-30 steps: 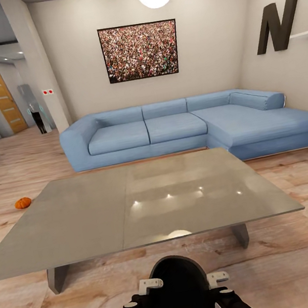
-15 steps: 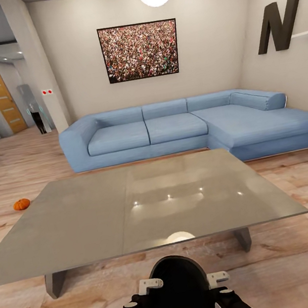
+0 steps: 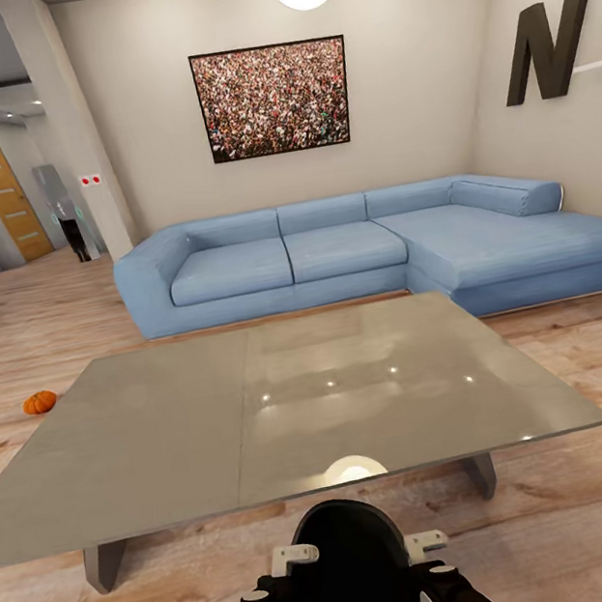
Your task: Place each of the two pumpkins and all three candles from the living room inside a cabinet in the living room (use any cabinet), then make sure every cabinet is closed, and position the cauldron so it is next to a table in the living room.
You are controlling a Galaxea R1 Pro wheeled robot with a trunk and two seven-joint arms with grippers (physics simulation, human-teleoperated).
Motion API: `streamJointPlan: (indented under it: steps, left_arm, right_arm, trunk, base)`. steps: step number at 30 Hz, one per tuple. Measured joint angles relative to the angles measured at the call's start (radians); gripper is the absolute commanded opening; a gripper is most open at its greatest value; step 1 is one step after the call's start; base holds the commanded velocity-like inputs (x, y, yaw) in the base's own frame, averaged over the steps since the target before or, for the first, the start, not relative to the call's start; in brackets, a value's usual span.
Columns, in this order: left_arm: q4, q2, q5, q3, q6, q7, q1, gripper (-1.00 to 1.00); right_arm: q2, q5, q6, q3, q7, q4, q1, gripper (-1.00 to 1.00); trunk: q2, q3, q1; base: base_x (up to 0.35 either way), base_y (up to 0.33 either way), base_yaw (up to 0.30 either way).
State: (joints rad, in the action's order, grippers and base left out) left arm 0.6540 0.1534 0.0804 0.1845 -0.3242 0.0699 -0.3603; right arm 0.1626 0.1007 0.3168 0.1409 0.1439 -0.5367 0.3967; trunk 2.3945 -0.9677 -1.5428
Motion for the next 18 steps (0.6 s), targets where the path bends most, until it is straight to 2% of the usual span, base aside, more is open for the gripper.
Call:
streamJointPlan:
  steps: [15, 18]
  left_arm:
    - [0.0, 0.0, 0.0, 0.0, 0.0, 0.0, 0.0, -1.0]
    - [0.0, 0.0, -0.001, 0.0, -0.002, 0.0, 0.0, -1.0]
  right_arm:
    - [0.0, 0.0, 0.0, 0.0, 0.0, 0.0, 0.0, -1.0]
    - [0.0, 0.002, 0.0, 0.0, 0.0, 0.001, 0.0, -1.0]
  trunk:
    - [0.0, 0.0, 0.0]
    - [0.021, -0.009, -0.011]
  base:
    - [0.017, 0.0, 0.0]
    - [0.0, 0.0, 0.0]
